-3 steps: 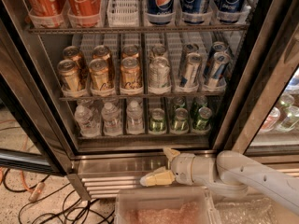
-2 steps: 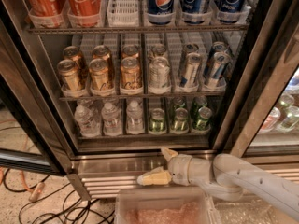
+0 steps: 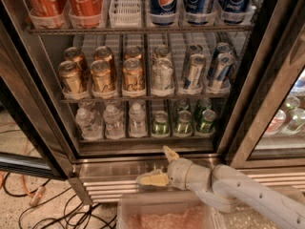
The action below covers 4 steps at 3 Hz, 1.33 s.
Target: Pick green can from bottom shelf of fridge
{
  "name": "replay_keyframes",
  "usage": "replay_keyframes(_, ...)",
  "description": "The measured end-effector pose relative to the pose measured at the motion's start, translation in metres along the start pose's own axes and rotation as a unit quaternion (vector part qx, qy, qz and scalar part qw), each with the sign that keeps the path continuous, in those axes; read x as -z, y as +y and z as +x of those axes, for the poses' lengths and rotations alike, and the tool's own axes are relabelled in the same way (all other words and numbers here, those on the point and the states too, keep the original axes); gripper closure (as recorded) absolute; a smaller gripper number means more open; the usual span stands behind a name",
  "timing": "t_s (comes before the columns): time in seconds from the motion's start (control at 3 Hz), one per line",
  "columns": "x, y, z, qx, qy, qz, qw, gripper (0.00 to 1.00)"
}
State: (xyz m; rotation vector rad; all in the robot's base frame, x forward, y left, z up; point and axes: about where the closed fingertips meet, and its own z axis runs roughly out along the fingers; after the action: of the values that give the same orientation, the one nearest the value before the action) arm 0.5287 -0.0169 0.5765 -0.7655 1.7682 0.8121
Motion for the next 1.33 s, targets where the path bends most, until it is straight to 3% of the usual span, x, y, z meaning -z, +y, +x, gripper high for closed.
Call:
replay_keyframes(0.33,-0.001,-0.005,-0.006,0.034,-0.027,0.040,0.9983,0.00)
replay_keyframes(0.67,0.003,-0.008,-0.014,0.061,-0.051,0.082,0.9935,0.00)
replay_keyframes(1.33,0.004,-0.021,-0.020,0.061,-0.092,0.126,0.9859,0.00)
